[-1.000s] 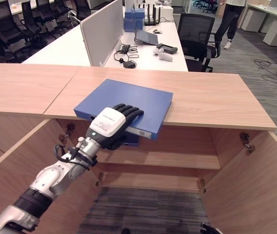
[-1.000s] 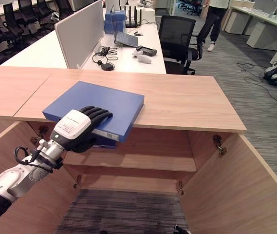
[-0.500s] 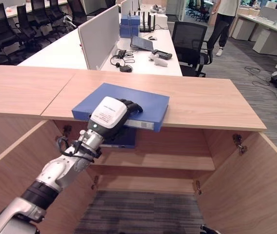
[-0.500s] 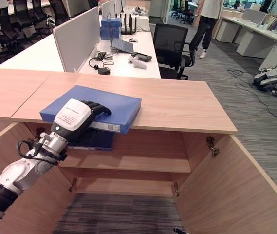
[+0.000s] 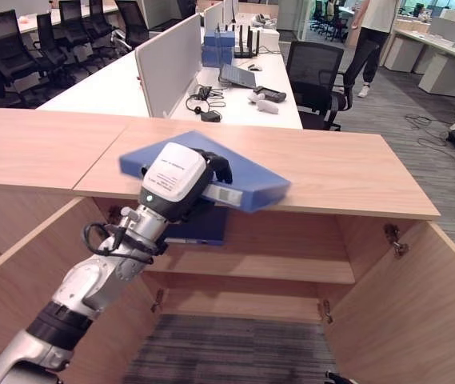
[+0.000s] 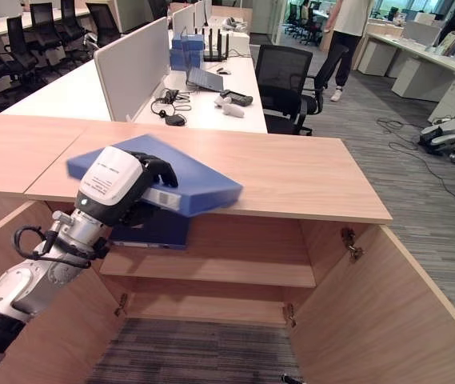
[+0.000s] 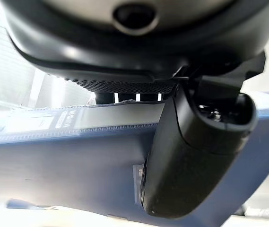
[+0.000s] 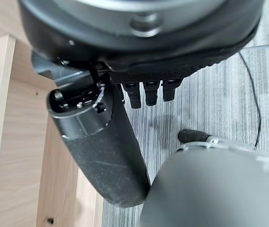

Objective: Put the empty folder in the office cabinet

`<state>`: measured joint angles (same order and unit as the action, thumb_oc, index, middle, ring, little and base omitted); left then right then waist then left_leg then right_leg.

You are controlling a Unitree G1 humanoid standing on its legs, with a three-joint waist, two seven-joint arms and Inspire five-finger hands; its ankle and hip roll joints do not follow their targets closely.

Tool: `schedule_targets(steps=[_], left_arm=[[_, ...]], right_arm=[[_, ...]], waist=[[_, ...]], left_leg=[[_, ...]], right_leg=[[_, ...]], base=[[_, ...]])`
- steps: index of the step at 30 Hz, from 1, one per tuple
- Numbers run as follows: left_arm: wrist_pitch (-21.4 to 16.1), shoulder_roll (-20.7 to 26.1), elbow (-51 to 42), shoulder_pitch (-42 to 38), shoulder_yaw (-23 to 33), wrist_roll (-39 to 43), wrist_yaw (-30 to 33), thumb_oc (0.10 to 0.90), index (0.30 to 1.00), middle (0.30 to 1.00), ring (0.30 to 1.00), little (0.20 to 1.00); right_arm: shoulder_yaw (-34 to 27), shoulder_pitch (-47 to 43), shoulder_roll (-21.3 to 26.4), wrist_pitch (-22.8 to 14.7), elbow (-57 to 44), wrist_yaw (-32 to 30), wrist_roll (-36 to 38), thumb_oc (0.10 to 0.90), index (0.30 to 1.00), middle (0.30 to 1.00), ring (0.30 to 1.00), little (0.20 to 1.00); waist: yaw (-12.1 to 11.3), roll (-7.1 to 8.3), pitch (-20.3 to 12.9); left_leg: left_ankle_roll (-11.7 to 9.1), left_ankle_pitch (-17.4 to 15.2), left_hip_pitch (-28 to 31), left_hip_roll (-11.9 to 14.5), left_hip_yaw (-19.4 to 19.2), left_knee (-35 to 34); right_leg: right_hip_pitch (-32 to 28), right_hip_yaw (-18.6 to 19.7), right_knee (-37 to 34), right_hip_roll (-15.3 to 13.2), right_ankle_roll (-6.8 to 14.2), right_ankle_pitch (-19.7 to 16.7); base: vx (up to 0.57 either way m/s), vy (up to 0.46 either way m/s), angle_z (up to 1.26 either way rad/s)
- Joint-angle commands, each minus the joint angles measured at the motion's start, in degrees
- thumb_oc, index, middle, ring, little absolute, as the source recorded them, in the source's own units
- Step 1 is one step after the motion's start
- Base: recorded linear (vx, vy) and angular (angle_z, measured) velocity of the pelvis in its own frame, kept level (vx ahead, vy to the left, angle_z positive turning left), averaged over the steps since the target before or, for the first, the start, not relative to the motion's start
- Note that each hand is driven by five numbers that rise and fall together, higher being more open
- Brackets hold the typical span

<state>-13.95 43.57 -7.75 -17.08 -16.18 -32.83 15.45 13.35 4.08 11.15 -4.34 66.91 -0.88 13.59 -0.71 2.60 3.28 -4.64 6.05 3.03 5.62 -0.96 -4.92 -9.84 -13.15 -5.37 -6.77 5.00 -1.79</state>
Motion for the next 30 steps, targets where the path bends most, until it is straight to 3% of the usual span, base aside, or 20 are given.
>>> schedule_targets(steps=[1, 3, 7, 10, 13, 19, 30], left_arm=[[-5.23, -8.09, -8.38, -9.02, 9.08, 21.83, 1.68, 0.400, 0.300, 0.300, 0.300, 0.300], [-7.37, -13.18, -13.87, -8.55, 11.11, 41.90, -4.65, 0.400, 0.300, 0.300, 0.300, 0.300], [-7.14, -16.11, -16.99, -9.16, 10.04, 57.69, -10.67, 0.400, 0.300, 0.300, 0.300, 0.300], [-6.43, -17.09, -17.68, -9.30, 8.97, 63.04, -12.36, 0.400, 0.300, 0.300, 0.300, 0.300], [-4.60, -18.41, -18.67, -8.58, 5.33, 74.74, -16.87, 0.400, 0.300, 0.300, 0.300, 0.300], [-2.05, -17.34, -19.13, -5.70, 3.72, 82.48, -19.79, 0.400, 0.300, 0.300, 0.300, 0.300], [3.54, -12.39, -18.63, 3.01, 3.64, 86.81, -24.08, 0.400, 0.300, 0.300, 0.300, 0.300]], right_arm=[[0.25, -4.10, 2.84, -0.91, 0.34, 0.70, 0.21, 0.800, 0.900, 0.900, 0.900, 0.900], [0.34, -5.03, 3.35, -0.41, -0.03, 1.01, 0.40, 0.800, 0.900, 0.900, 0.900, 0.900], [1.05, -5.89, 3.60, 0.27, 0.16, 1.57, -0.08, 0.800, 0.900, 0.900, 0.900, 0.900], [1.47, -6.27, 3.74, 0.63, 0.28, 1.94, -0.35, 0.800, 0.900, 0.900, 0.900, 0.900], [2.57, -7.10, 3.95, 1.33, 0.44, 2.60, -1.22, 0.800, 0.900, 0.900, 0.900, 0.900], [2.84, -7.56, 4.01, 1.75, 1.34, 3.10, -1.65, 0.800, 0.900, 0.900, 0.900, 0.900], [-0.88, -10.09, 3.68, 1.40, 0.88, 2.23, 3.95, 0.800, 0.900, 0.900, 0.900, 0.900]], waist=[[-1.87, -2.72, 1.52], [-2.23, -3.32, 1.20], [-2.61, -3.68, 1.30], [-2.71, -3.91, 1.35], [-2.87, -4.35, 1.32], [-3.23, -4.75, 1.48], [-4.05, -5.13, 1.55]], left_leg=[[-4.07, -6.80, 4.59, 4.98, -0.14, -0.08], [-4.07, -7.35, 4.72, 4.82, 0.12, -0.08], [-3.87, -6.68, 4.28, 4.55, 0.45, -0.08], [-3.84, -6.67, 4.27, 4.50, 0.62, -0.08], [-3.69, -6.67, 4.20, 4.26, 0.99, -0.08], [-3.60, -7.26, 4.73, 4.16, 0.99, -0.08], [-3.13, -7.51, 5.14, 3.83, 1.06, -0.08]], right_leg=[[-1.59, -1.59, 0.81, -3.13, 5.39, 4.42], [-2.12, -2.09, 0.57, -3.32, 5.45, 4.78], [-2.12, -2.28, 0.59, -3.65, 5.28, 4.20], [-2.26, -2.48, 0.63, -3.73, 5.27, 4.20], [-2.50, -2.58, 0.78, -3.86, 5.22, 4.30], [-3.12, -2.74, 0.81, -4.04, 5.28, 4.83], [-3.37, -2.48, 1.05, -4.29, 5.36, 4.67]], base=[[-0.04, 0.011, 0.03], [-0.04, 0.012, 0.11], [-0.06, 0.008, 0.10], [-0.01, 0.002, 0.01], [-0.03, 0.002, 0.01], [-0.01, 0.001, 0.00], [0.00, 0.005, 0.02]])
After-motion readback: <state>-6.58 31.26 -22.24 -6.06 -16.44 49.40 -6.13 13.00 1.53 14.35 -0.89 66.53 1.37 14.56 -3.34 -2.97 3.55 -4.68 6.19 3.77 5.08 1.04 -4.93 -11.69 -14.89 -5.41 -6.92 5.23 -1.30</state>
